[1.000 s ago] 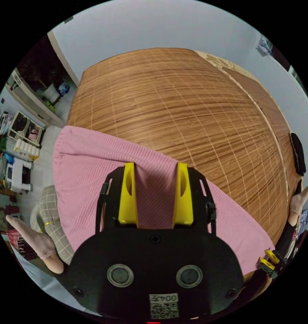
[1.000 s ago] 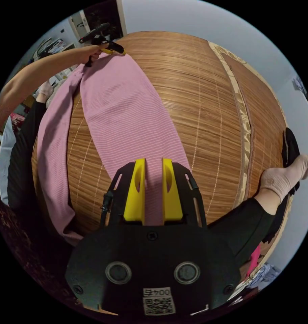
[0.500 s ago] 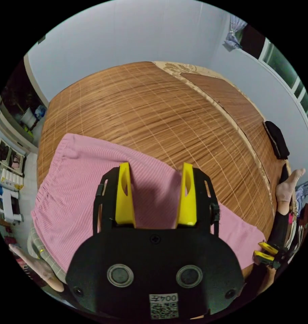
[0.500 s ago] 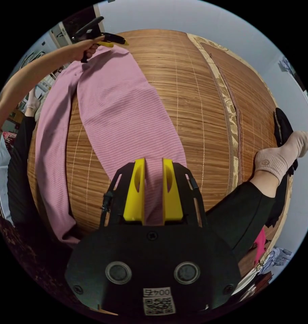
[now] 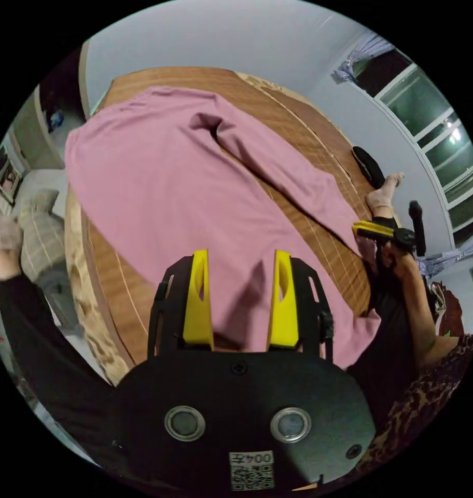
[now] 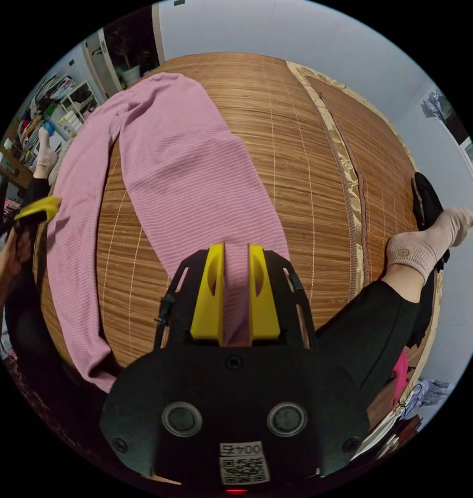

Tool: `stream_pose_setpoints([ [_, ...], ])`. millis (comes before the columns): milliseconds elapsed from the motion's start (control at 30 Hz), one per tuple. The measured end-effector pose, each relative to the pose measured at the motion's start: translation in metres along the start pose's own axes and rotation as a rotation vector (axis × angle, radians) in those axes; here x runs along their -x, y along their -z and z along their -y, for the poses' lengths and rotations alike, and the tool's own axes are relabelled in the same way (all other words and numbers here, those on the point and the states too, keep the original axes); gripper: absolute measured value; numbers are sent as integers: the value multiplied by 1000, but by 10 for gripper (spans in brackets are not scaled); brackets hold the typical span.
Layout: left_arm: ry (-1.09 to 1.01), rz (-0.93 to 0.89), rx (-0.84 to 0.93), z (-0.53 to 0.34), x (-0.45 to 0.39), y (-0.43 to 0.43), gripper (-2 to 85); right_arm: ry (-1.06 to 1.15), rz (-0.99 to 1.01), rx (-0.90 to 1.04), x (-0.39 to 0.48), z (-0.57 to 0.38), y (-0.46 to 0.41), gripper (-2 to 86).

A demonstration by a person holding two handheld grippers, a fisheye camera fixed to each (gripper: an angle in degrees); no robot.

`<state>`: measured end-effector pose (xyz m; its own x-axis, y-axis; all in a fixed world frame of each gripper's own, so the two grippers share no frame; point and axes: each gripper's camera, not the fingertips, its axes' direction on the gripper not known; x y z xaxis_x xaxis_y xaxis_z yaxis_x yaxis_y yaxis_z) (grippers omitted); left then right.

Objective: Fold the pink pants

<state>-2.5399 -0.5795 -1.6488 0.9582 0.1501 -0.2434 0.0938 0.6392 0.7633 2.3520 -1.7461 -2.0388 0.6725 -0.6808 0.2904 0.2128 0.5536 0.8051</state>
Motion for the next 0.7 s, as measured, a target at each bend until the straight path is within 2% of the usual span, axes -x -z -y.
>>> stream_pose_setpoints([
  [67,1,7,-35,-39,-7,-8,162,-8,-16,-16,5,-9,1,82],
  [300,-205,272,-72,-108,-24,-57,143,-77,-5,-50,9,-49,4,90],
  [433,-189,311,-98,-126,-15,-76,138,-72,-28,-50,13,-74,12,110],
  [633,-153,258,-85,-145,13,-92,102,28,67,-235,31,-127,54,122],
  [700,-183,59,-91,-162,9,-79,68,64,9,-261,39,-146,67,122],
])
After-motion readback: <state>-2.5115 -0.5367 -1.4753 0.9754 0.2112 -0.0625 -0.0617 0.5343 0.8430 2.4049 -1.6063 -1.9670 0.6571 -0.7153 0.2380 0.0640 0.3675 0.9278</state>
